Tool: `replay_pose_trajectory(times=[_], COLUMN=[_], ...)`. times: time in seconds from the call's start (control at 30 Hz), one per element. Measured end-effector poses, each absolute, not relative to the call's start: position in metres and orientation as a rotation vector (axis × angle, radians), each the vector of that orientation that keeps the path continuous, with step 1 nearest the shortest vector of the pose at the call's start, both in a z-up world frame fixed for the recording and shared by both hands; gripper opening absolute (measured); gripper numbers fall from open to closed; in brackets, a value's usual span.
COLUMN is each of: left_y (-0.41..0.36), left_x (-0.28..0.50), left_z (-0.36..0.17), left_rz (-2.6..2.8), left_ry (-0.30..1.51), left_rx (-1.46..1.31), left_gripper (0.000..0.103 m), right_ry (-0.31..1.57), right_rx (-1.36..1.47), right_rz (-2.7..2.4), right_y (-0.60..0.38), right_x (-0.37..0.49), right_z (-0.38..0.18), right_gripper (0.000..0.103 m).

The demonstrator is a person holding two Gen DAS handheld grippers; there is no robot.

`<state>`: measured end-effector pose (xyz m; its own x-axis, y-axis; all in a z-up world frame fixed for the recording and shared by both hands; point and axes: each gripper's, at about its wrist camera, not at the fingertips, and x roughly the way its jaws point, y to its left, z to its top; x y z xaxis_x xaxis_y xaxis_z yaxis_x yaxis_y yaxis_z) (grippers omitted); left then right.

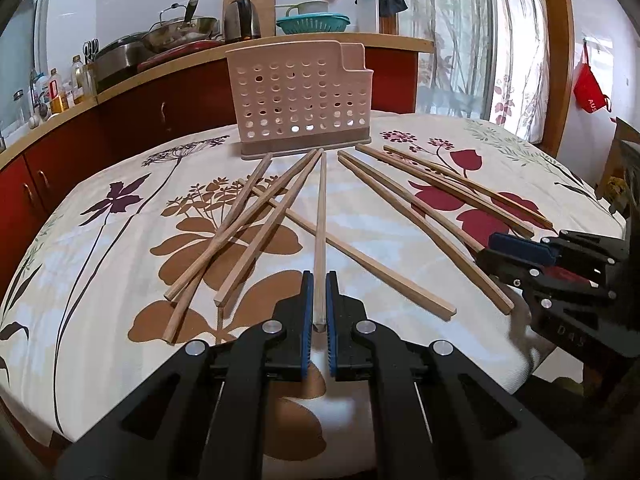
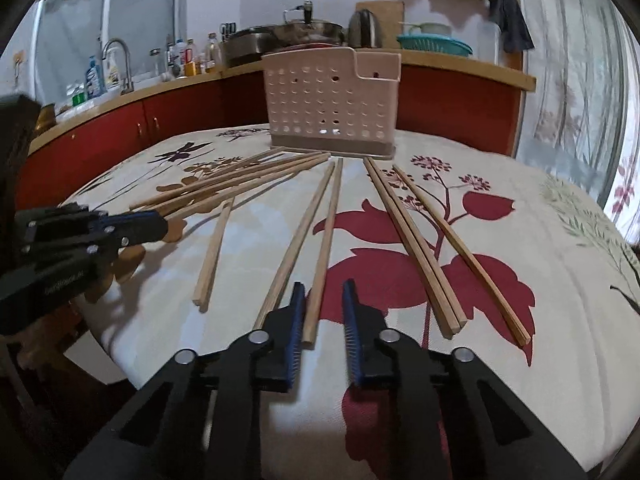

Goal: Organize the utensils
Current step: 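Lift both held chopsticks and carry them above the beige utensil holder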

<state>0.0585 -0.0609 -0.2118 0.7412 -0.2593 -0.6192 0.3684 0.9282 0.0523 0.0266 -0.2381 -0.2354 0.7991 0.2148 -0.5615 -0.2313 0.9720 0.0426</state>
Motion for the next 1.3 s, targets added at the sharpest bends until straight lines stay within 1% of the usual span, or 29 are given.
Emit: replay_pose_trajectory(times=[0.07, 0.2, 0.4, 0.83, 1.07, 1.3], left_y=[-0.061, -0.059, -0.057, -0.048, -0.043, -0.034], left_x=[0.059, 0.057, 0.051, 0.035, 0.034, 0.045], left_z=[-0.212, -0.209, -0.191, -0.13, -0.102, -0.08], left_rz=[-0.346, -0.345, -0.346, -0.299, -0.288, -0.302], left_ry=[0.651, 0.634, 0.574, 0.405, 0.358, 0.343], left_rx=[0.175, 0.176, 0.161, 0.122, 0.101, 0.045], left_gripper=[0.007, 0.007, 0.007, 0.007, 0.007, 0.007], right_ry=[0.596, 0.591, 0.519, 0.389, 0.341, 0.329], right_rx=[-0.028, 0.012, 0.013, 0.015, 0.041, 0.077], right_rz=[0.243, 0.227, 0.193, 0.15, 0.141, 0.148], right_y=[-0.238, -0.245, -0.252, -0.264, -0.273, -0.281], right_x=[0.025, 0.022, 0.016, 0.005, 0.004, 0.012], right_z=[-0.235, -0.231, -0.206, -0.149, -0.119, -0.102], right_gripper=[0.009, 0.007, 0.007, 0.007, 0.007, 0.007])
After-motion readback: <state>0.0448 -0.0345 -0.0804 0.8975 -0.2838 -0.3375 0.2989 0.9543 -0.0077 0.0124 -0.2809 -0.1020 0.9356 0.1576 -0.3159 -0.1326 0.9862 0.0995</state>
